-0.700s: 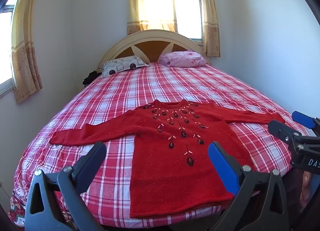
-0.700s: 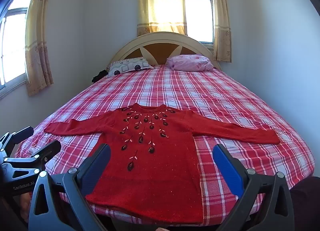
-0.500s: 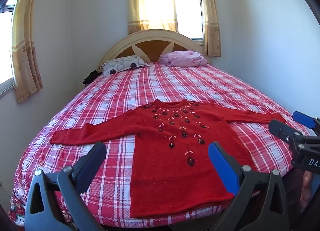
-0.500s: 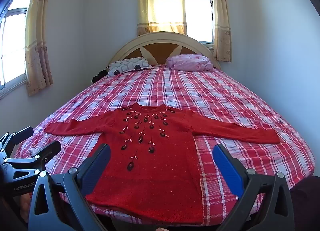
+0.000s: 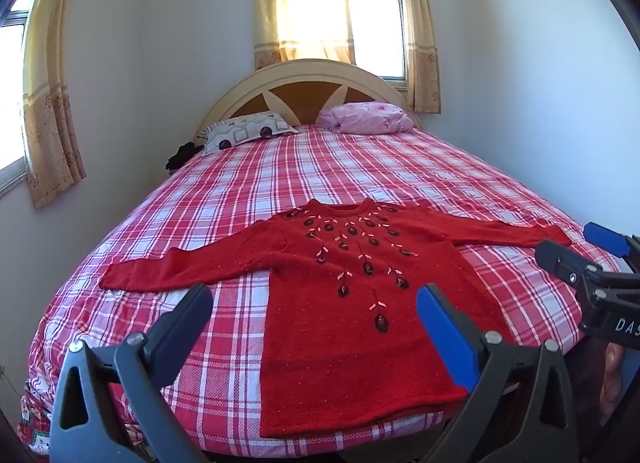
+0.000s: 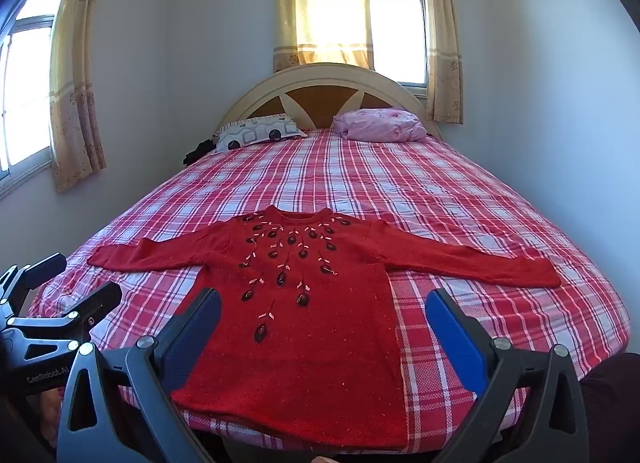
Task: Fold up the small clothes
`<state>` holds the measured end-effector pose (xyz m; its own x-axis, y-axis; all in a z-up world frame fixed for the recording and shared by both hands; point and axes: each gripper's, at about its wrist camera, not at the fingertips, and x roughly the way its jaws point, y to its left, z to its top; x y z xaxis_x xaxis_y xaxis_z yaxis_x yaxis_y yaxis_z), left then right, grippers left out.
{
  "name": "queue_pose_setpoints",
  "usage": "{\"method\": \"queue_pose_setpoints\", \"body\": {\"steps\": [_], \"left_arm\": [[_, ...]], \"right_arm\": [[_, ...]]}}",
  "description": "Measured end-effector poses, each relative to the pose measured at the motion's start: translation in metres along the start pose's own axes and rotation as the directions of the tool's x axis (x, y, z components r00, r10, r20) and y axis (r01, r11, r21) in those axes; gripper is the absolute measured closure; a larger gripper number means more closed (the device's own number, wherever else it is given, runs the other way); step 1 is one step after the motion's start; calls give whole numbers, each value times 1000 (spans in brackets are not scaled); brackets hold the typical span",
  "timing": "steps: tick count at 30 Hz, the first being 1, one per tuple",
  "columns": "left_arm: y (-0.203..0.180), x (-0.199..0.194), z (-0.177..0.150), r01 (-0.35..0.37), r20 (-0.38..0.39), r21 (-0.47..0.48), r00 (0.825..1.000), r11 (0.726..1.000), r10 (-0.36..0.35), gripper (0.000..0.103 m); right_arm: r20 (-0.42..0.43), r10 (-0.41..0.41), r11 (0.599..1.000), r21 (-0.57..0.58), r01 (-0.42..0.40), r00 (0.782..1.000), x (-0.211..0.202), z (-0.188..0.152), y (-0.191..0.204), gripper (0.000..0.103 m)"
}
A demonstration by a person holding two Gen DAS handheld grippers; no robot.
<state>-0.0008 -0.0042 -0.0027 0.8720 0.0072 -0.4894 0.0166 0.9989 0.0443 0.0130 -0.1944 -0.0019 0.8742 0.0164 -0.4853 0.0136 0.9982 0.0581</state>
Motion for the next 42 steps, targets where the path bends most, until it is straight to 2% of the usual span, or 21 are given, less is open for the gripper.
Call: {"method": "queue_pose_setpoints", "body": {"steps": [42], "left_arm": [[-1,0,0,-3,0,2,1000,1000,3,0]], "right_arm": [[-6,3,1000,-1,-3,1000,6,-5,-1,1]]}}
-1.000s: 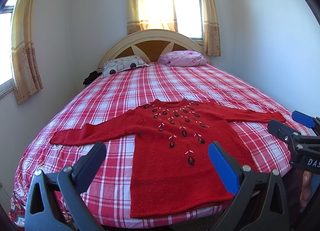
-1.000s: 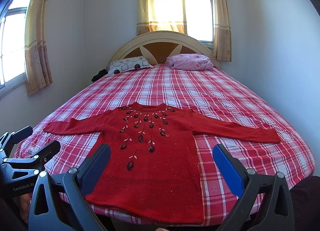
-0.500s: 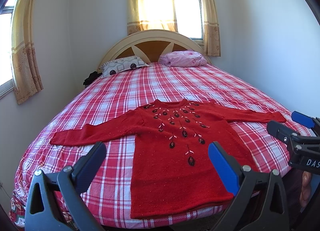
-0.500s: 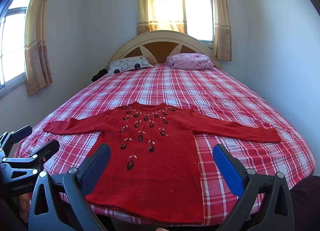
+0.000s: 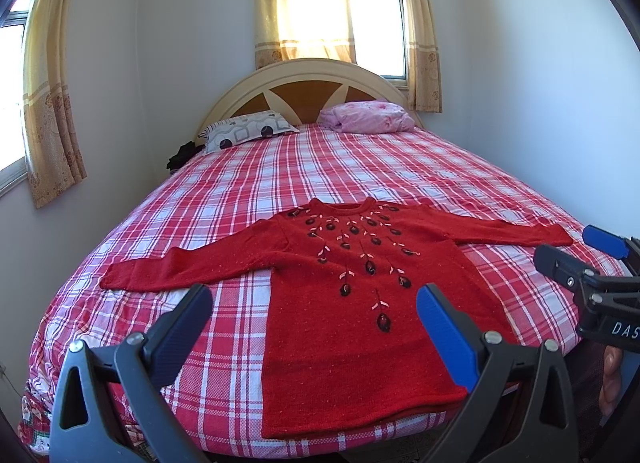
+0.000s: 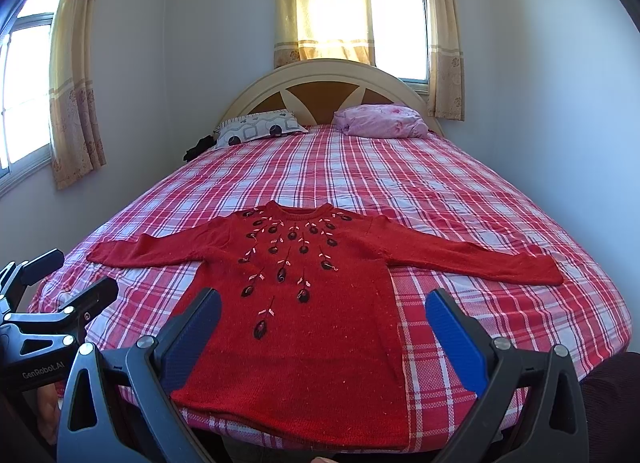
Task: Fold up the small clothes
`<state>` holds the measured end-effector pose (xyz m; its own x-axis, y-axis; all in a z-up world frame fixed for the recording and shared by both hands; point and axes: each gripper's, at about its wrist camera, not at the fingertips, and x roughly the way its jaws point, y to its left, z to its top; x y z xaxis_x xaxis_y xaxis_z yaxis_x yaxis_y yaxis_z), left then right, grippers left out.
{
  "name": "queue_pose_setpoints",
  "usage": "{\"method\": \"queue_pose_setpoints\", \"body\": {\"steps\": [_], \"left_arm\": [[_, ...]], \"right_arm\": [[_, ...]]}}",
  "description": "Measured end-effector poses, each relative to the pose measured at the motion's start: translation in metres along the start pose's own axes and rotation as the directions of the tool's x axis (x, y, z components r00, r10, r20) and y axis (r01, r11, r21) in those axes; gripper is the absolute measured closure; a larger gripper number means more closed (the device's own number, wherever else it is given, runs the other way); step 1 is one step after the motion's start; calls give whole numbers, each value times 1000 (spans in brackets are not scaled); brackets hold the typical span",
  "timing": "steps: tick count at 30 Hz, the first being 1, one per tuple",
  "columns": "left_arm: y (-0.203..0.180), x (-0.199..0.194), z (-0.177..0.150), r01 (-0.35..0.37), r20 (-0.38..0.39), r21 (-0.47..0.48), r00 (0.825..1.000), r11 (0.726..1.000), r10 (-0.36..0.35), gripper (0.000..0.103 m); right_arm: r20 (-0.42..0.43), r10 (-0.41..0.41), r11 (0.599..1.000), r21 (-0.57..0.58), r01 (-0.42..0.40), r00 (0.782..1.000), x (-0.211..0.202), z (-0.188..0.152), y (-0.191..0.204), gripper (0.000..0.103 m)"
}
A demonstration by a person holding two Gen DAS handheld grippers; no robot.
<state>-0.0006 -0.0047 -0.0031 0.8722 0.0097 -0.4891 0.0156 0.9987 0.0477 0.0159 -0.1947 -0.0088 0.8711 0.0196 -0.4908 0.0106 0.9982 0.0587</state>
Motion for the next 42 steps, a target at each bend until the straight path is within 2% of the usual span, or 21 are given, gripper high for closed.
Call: {"method": "queue_pose_setpoints", "body": {"steps": [30,37,40,42], "left_arm": [[6,4,-6,0,-10,-5,1000,1000,0,0],[5,14,-11,-14,-27,-1,1000,1000,14,0],[3,26,-17,-29,-43,10,999,1000,30,0],[-2,38,-22,-33,-67,20,997,999,34,0]], "right_arm": [[-25,4,1000,-6,-4,1000,9,-6,4,1],[-64,24,1000,-7,-24,998,30,-11,-1,1],[-74,36,999,6,-36,997,45,-15,-14,1],[-87,18,1000,25,-16,996,58,-17,-29,1]]}}
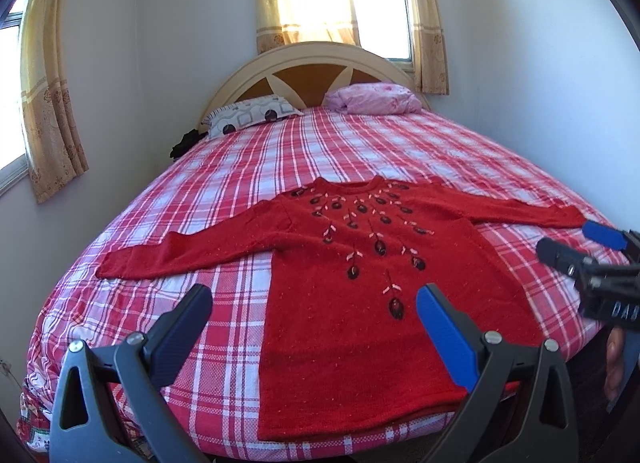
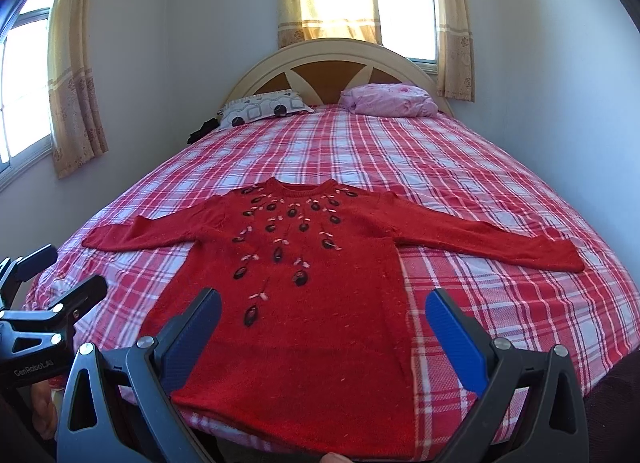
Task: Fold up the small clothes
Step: 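Move the right tool to the sweater sleeve cuff and close on it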
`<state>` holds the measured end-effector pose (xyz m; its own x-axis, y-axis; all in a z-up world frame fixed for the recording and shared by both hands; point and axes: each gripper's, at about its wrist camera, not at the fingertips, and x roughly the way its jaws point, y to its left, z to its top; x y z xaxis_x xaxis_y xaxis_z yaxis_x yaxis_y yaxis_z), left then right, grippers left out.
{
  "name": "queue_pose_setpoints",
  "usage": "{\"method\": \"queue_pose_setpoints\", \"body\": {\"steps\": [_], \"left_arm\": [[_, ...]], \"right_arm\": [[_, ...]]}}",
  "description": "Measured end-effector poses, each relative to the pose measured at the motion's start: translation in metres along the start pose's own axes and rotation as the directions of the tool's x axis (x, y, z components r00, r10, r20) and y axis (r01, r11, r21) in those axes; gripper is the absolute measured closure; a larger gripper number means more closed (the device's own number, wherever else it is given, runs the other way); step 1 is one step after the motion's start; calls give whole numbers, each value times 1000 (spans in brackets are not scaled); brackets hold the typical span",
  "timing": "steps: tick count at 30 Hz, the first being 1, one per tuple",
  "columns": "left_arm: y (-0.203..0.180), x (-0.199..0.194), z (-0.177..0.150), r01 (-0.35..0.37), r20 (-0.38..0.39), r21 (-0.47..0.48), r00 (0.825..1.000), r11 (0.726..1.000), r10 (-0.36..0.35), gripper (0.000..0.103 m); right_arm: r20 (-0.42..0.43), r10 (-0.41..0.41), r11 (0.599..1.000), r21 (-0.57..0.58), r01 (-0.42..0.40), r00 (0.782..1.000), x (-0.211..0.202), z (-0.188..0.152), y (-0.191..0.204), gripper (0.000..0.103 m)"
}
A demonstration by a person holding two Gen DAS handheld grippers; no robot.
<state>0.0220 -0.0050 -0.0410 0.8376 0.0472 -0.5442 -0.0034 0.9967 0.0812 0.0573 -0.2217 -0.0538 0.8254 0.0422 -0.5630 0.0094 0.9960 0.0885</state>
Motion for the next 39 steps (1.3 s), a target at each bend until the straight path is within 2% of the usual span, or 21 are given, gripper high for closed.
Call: {"method": "queue_pose_setpoints", "body": {"steps": [3,11,15,19,21,24,26,29,35,38,39], "left_arm": [[-5,20,-6,10,-41,8,999,1000,-9,0],[-12,76,-9,-12,-134,60,991,998,20,0],[-8,103,0,-43,-140,79,989,996,54,0],[-1,131,10,-81,-158,81,983,993,93,0],[1,143,13,-86,-169,78,981,993,99,0],[-3,163,19,-86,-182,93,978,992,102,0],[-5,172,22,-87,-185,102,977,991,104,0],[-5,186,26,-95,-195,98,974,991,112,0],[-5,211,23,-105,-234,83,965,991,122,0],[-8,220,18,-103,-257,93,958,990,124,0],[-8,223,16,-103,-265,94,956,990,124,0]], "right_arm": [[-28,-23,998,61,25,999,21,-3,-37,1],[-103,-154,970,171,170,983,59,-11,-137,1],[-142,-191,948,230,220,971,69,-14,-193,1],[-165,-214,908,330,258,963,71,-18,-251,2],[-170,-232,889,362,280,958,72,-19,-272,13],[-185,-252,851,424,309,950,75,-20,-308,18],[-187,-254,822,475,314,949,77,-21,-331,20],[-176,-250,788,534,306,952,79,-20,-359,28],[-161,-196,742,621,253,967,98,-16,-398,33],[-151,-154,722,657,216,976,113,-15,-409,43],[-153,-151,721,659,215,977,116,-14,-410,44]]}}
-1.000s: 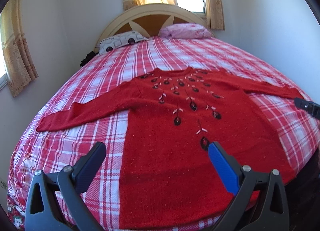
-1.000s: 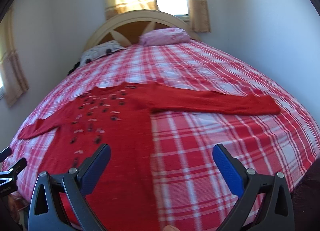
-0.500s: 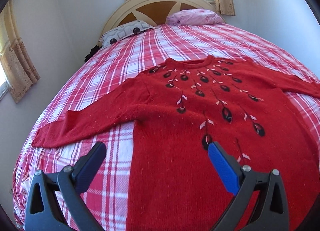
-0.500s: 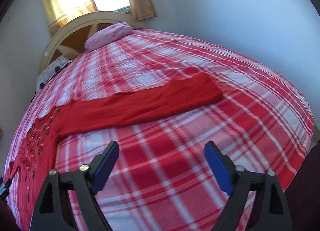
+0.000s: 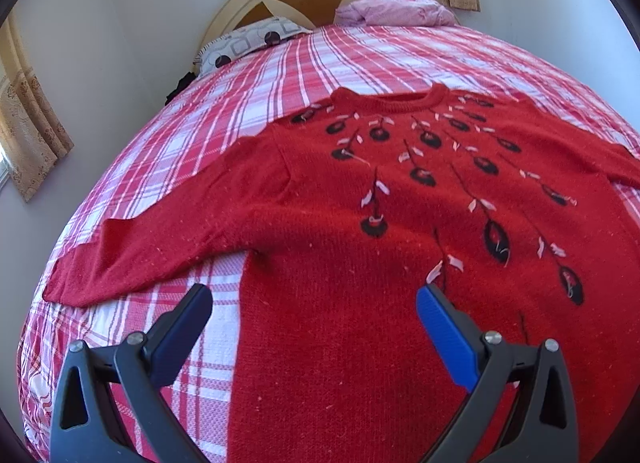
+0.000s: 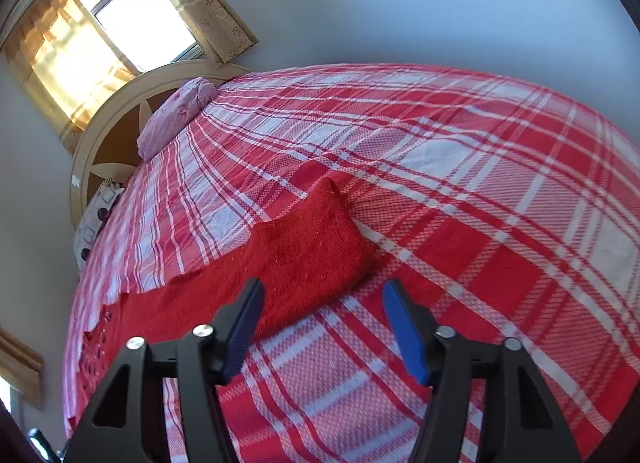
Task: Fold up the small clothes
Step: 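Move the right tool to the sweater sleeve cuff and close on it, then lift the sleeve with the right tool and fold it across the sweater body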
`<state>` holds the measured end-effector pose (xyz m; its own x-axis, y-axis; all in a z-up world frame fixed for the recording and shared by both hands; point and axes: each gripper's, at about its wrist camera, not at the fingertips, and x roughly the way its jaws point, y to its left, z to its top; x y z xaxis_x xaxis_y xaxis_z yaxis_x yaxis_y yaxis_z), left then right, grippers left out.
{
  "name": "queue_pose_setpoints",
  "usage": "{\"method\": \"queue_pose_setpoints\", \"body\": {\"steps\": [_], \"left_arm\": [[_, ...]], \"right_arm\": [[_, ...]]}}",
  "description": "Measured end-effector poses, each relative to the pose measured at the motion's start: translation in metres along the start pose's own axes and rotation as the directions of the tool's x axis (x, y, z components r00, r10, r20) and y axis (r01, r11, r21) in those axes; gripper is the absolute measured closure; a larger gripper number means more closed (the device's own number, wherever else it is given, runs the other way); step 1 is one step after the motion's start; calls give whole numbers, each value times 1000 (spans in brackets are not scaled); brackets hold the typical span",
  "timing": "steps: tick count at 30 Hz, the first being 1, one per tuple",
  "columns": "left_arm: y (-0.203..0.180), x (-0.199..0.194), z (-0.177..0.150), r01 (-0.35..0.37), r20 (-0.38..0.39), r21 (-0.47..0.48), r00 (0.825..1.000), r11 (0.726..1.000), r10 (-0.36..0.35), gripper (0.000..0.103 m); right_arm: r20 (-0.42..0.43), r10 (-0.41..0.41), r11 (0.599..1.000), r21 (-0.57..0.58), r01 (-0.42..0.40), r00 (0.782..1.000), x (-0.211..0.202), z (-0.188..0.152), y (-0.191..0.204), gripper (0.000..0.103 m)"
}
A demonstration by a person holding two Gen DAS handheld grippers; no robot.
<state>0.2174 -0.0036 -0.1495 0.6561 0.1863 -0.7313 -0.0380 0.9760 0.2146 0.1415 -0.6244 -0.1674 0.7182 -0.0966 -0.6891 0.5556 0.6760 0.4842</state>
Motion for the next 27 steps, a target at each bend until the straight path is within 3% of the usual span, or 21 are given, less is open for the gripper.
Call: {"method": "queue_pose_setpoints", "body": {"steps": [7,11,15,21,27], "left_arm": [[-5,8,-4,13,-20,8,1000,1000,-13,0],[-3,10,-5,21,-23,-2,1000,1000,-21,0],[-4,10,-6,25,-18,-1,1000,1000,-25,0],[-4,11,-7,20,-19,-4,1000,1000,-20,0],[0,11,-9,48,-25,-29,998,998,-49,0]], "right_arm": [[20,-38,999,-9,39,999,19,8,5,47],[17,-9,999,54,8,1000,26,14,-6,80],[20,14,997,81,-16,1000,25,16,-9,89],[47,91,995,-44,-89,995,3,9,46,93],[32,175,965,-203,-165,984,-5,-5,127,93]]}}
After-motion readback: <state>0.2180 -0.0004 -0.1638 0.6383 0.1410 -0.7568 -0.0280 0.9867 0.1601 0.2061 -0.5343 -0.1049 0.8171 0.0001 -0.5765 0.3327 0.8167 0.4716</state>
